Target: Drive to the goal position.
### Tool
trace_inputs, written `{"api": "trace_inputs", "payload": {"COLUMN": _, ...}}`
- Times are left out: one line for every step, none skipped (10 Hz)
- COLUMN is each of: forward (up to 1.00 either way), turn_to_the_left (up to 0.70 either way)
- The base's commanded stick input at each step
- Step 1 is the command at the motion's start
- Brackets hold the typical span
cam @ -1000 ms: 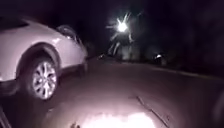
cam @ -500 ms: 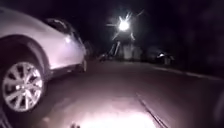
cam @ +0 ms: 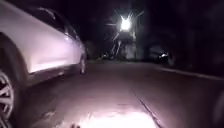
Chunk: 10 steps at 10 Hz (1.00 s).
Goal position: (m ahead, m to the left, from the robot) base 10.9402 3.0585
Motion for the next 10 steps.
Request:
{"api": "trace_inputs", "payload": {"forward": 1.0, "turn_to_the_left": 0.11}}
{"api": "trace_inputs", "payload": {"forward": 1.0, "turn_to_the_left": 0.0}}
{"api": "trace_inputs", "payload": {"forward": 1.0, "turn_to_the_left": 0.0}}
{"api": "trace_inputs", "payload": {"forward": 1.0, "turn_to_the_left": 0.0}}
{"api": "trace_inputs", "payload": {"forward": 1.0, "turn_to_the_left": 0.0}}
{"api": "trace_inputs", "payload": {"forward": 1.0, "turn_to_the_left": 0.0}}
{"api": "trace_inputs", "payload": {"forward": 1.0, "turn_to_the_left": 0.0}}
{"api": "trace_inputs", "payload": {"forward": 1.0, "turn_to_the_left": 0.0}}
{"api": "trace_inputs", "payload": {"forward": 1.0, "turn_to_the_left": 0.0}}
{"api": "trace_inputs", "payload": {"forward": 1.0, "turn_to_the_left": 0.0}}
